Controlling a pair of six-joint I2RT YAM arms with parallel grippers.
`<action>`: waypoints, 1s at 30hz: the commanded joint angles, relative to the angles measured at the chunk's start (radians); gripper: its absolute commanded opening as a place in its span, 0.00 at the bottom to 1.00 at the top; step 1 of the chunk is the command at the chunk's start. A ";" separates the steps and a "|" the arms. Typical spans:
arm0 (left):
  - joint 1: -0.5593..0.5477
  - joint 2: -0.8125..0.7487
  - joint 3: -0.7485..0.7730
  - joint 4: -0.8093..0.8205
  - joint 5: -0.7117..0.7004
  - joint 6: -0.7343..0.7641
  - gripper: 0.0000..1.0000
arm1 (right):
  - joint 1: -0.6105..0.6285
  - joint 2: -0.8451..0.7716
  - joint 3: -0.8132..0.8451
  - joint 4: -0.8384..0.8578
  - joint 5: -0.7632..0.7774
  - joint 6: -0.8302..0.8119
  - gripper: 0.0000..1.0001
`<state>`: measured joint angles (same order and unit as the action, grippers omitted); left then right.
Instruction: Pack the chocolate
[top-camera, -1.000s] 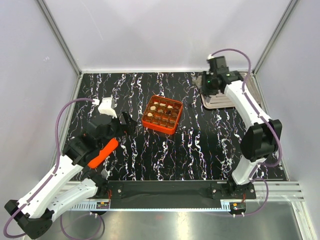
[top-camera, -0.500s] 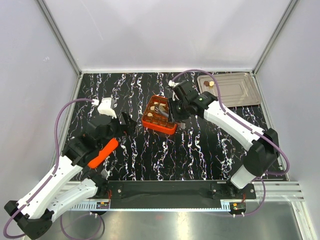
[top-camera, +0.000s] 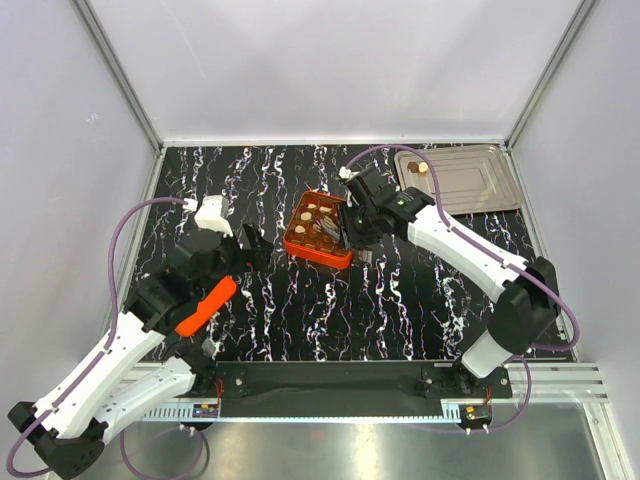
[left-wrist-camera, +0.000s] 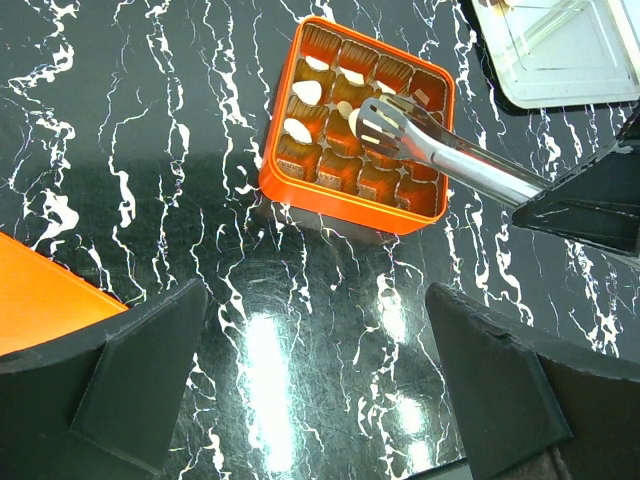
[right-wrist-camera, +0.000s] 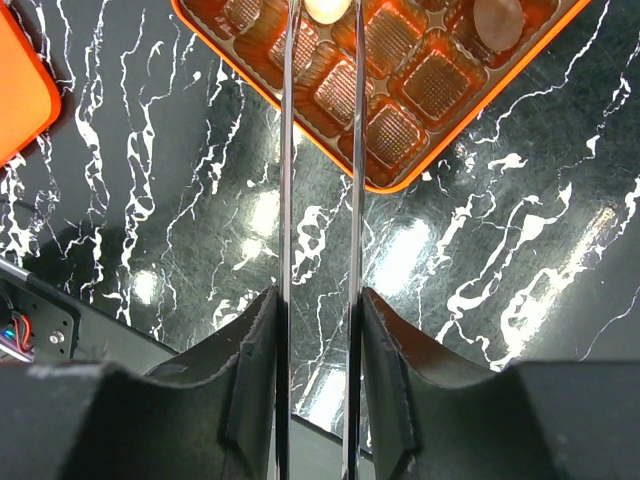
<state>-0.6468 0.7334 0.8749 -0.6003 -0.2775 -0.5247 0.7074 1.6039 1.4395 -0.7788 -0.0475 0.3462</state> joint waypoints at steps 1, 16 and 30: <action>-0.001 -0.002 0.027 0.045 -0.008 0.000 0.99 | 0.009 0.001 0.004 0.046 0.021 0.004 0.41; -0.001 -0.005 0.021 0.045 -0.009 -0.009 0.99 | 0.009 0.042 0.079 0.043 0.038 -0.007 0.46; -0.001 -0.022 0.009 0.040 -0.006 -0.011 0.99 | -0.285 0.051 0.301 -0.074 0.218 -0.153 0.46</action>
<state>-0.6468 0.7296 0.8749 -0.6003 -0.2771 -0.5282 0.5316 1.6547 1.6833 -0.8345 0.0971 0.2474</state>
